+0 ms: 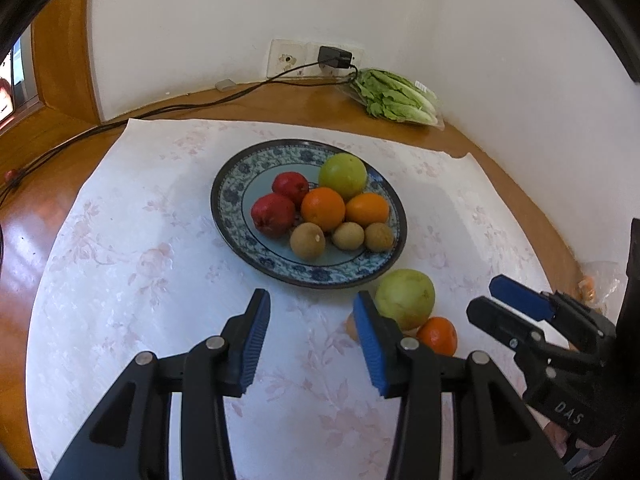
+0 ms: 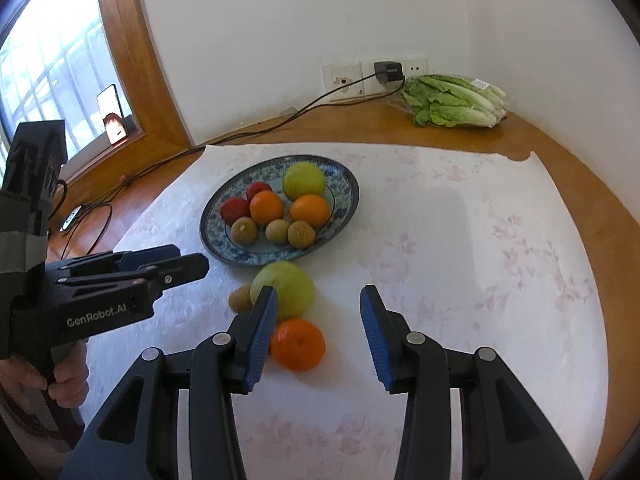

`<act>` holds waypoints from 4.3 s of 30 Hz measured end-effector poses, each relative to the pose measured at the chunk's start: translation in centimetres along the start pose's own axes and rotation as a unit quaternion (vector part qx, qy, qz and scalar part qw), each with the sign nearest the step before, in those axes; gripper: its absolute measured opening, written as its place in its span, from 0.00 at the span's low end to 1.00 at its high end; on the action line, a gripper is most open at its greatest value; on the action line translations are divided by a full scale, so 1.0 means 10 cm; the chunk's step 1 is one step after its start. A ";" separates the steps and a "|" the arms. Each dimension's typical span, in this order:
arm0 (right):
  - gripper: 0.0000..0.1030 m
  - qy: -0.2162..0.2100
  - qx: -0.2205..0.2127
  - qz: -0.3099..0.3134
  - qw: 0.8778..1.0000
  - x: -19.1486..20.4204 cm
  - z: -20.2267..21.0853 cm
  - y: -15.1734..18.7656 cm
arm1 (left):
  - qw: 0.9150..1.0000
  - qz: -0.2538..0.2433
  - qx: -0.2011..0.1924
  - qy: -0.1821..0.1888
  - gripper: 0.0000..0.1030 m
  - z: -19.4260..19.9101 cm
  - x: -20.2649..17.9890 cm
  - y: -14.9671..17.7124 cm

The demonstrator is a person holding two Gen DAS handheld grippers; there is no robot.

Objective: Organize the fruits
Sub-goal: 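Move the left tool to a brown fruit while the right moves to the orange, then close the left tool on the brown fruit while the right closes on the orange, then carry the brown fruit with the left tool while the right carries the orange to the plate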

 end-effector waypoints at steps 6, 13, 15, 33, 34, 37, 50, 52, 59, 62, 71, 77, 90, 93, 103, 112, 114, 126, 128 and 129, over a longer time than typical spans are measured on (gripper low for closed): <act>0.43 -0.008 0.007 -0.009 1.000 -0.03 -0.03 0.10 | 1.000 0.000 0.005 -0.002 0.44 -0.02 0.00 0.05; 0.43 -0.013 0.017 -0.016 1.000 -0.04 -0.07 0.20 | 1.000 0.001 0.011 -0.001 0.44 -0.04 0.00 0.11; 0.43 -0.013 0.019 -0.015 1.000 -0.03 -0.08 0.21 | 1.000 0.000 0.013 -0.001 0.44 -0.05 -0.01 0.12; 0.43 -0.036 0.034 -0.017 0.999 0.00 -0.25 0.26 | 1.000 0.003 0.023 -0.004 0.44 -0.11 0.00 0.17; 0.43 -0.039 0.037 -0.019 0.998 0.00 -0.27 0.27 | 1.000 0.002 0.024 -0.004 0.44 -0.11 0.00 0.17; 0.43 -0.042 0.042 -0.017 0.998 0.02 -0.31 0.29 | 1.000 0.000 0.026 -0.003 0.44 -0.13 -0.03 0.17; 0.36 -0.021 0.027 -0.024 0.999 -0.09 -0.25 0.31 | 0.999 -0.021 0.035 0.002 0.44 -0.24 -0.21 0.21; 0.36 -0.022 0.026 -0.023 0.999 -0.09 -0.24 0.31 | 0.999 -0.023 0.033 -0.001 0.44 -0.25 -0.23 0.20; 0.36 -0.031 0.023 -0.032 0.999 -0.12 -0.25 0.32 | 0.999 -0.025 0.025 -0.001 0.44 -0.34 -0.28 0.16; 0.36 -0.033 0.024 -0.033 0.999 -0.12 -0.26 0.33 | 1.000 -0.020 0.023 0.000 0.44 -0.37 -0.26 0.15; 0.36 -0.037 0.027 -0.035 0.998 -0.12 -0.27 0.34 | 0.999 -0.022 0.018 0.018 0.33 -0.38 -0.26 0.16; 0.36 -0.037 0.027 -0.036 0.998 -0.12 -0.27 0.34 | 0.999 -0.025 0.017 0.026 0.25 -0.38 -0.29 0.16; 0.36 -0.038 0.027 -0.038 0.998 -0.12 -0.28 0.33 | 0.999 -0.025 0.012 0.027 0.25 -0.32 -0.26 0.16; 0.36 -0.035 0.026 -0.040 0.998 -0.12 -0.27 0.33 | 0.999 -0.022 0.008 0.025 0.25 -0.26 -0.21 0.16; 0.36 -0.022 0.009 -0.046 0.999 -0.18 -0.12 0.24 | 1.000 -0.004 -0.012 0.007 0.25 -0.07 0.01 0.05; 0.36 -0.024 0.008 -0.038 0.999 -0.16 -0.02 0.06 | 1.000 -0.001 -0.015 -0.011 0.25 0.00 0.17 -0.09; 0.36 -0.023 0.009 -0.034 0.999 -0.15 -0.01 0.01 | 1.000 -0.002 -0.016 -0.016 0.25 0.01 0.19 -0.14; 0.36 -0.016 0.014 -0.019 1.000 -0.15 -0.10 -0.46 | 0.998 -0.016 -0.030 -0.051 0.25 -0.09 0.24 -0.52; 0.36 -0.016 0.014 -0.018 1.000 -0.14 -0.14 -0.52 | 0.998 -0.018 -0.030 -0.054 0.25 -0.13 0.26 -0.56; 0.36 -0.015 0.013 -0.016 1.000 -0.14 -0.17 -0.55 | 0.998 -0.020 -0.029 -0.056 0.25 -0.17 0.28 -0.59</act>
Point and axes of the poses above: each gripper's, at about its wrist camera, not at the fingertips, and z roughly against the way its jaws point, x to its left, y to its underside, the point moved 1 cm from there along -z, roughly the way its jaws point, and after that the axes turned 2 degrees about x, right-handed, at the moved point
